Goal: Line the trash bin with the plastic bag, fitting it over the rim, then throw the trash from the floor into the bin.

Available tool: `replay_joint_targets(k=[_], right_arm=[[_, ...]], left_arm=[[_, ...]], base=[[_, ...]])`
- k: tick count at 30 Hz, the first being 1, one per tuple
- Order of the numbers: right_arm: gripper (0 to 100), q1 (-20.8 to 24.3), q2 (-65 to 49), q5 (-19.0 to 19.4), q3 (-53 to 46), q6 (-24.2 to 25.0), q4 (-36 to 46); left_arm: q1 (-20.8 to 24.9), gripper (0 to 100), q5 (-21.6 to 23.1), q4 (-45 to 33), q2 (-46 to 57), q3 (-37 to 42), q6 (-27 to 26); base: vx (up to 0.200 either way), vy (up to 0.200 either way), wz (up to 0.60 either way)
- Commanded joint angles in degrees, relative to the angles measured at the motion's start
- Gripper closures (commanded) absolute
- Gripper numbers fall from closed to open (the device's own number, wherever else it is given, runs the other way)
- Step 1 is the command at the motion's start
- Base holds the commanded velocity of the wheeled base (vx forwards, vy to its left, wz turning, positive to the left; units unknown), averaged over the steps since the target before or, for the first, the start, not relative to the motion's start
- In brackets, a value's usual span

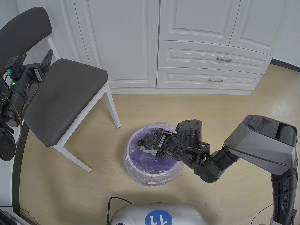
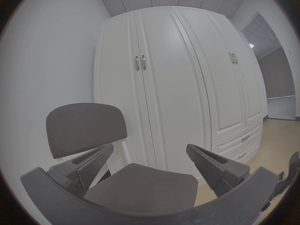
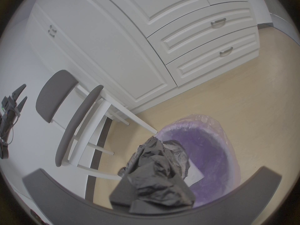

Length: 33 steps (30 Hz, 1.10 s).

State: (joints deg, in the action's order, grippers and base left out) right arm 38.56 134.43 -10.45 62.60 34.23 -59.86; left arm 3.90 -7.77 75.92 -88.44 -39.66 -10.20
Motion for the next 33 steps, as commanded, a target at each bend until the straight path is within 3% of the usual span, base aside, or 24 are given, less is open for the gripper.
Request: replay_joint_targets(k=[1, 11, 18, 24, 29, 33], right_arm=[[100, -1.29, 4.18, 0.78, 1.74, 1.98, -2.11], [100, -1.82, 7.17, 2.19, 1.65, 2.24, -3.43], [100, -2.52, 5.67, 3.24, 0.33, -2.41, 2.64], [100, -2.52, 5.41, 3.68, 1.83, -1.71, 6.77], [100, -2.52, 9.36, 3.15, 4.99, 1.63, 2.11], [100, -2.08, 12.53, 2.98, 6.75, 1.54, 1.23]], left_arm=[[-0.65, 0, -0.06, 0.01, 1.08, 0.37, 0.01], [-1.09, 0, 0.12, 0.01, 0.73, 0.46, 0.01], [-1.0, 0, 0.12, 0.1, 0.38, 0.63, -2.1], [-0.74, 0, 0.12, 0.1, 0.55, 0.98, -2.36], [-0.65, 0, 0.12, 0.1, 0.38, 0.9, -2.45], [-0.47, 0, 0.12, 0.1, 0.46, 1.07, -2.72]], base=[[0.0, 0.0, 0.0], [0.0, 0.0, 0.0], [0.0, 0.0, 0.0], [0.0, 0.0, 0.0], [0.0, 0.0, 0.0], [0.0, 0.0, 0.0]])
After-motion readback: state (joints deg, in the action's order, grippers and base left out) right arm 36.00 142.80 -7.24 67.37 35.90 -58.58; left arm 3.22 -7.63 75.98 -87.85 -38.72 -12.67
